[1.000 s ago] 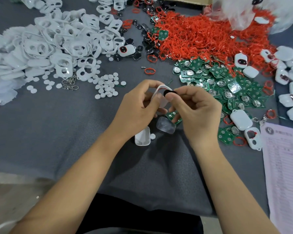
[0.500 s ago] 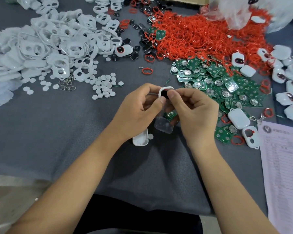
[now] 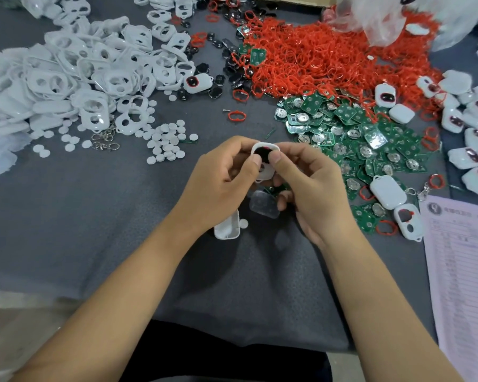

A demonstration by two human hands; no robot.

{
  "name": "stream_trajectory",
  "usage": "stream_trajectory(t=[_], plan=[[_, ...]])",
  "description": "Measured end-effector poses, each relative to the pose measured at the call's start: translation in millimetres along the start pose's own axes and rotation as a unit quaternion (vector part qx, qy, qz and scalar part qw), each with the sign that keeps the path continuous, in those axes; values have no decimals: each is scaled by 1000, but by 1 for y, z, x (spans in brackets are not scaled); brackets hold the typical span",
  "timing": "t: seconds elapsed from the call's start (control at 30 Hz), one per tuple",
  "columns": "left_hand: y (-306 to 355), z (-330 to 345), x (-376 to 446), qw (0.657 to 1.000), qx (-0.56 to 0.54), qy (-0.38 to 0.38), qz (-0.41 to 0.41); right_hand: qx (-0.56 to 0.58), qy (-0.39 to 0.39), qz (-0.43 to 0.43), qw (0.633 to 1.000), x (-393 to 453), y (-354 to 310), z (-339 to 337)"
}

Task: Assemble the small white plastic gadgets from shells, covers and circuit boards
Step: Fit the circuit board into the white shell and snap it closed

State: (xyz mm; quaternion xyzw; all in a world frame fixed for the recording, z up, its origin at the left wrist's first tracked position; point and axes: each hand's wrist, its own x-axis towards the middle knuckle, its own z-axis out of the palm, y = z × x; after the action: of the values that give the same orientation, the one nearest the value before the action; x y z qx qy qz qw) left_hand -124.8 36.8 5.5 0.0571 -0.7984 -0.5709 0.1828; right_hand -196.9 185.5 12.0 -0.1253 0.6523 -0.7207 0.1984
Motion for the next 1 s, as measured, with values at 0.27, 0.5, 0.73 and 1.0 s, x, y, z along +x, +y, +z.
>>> stream_trajectory(t=[0.27,0.5,0.73,1.0], plan=[[0,0,-2,1000,-8,-12,7,-80,25,-40,996,-1,1,1],[0,-6,2,998,33,52,3,-237,10,-153,959,-7,-1,3],[-3,-11,5,992,-32,100,-71,-479,-193,-248,820,-12,4,-9],[-6,-12,5,993,18,100,-56,-446,-263,-246,819,-8,0,-15]])
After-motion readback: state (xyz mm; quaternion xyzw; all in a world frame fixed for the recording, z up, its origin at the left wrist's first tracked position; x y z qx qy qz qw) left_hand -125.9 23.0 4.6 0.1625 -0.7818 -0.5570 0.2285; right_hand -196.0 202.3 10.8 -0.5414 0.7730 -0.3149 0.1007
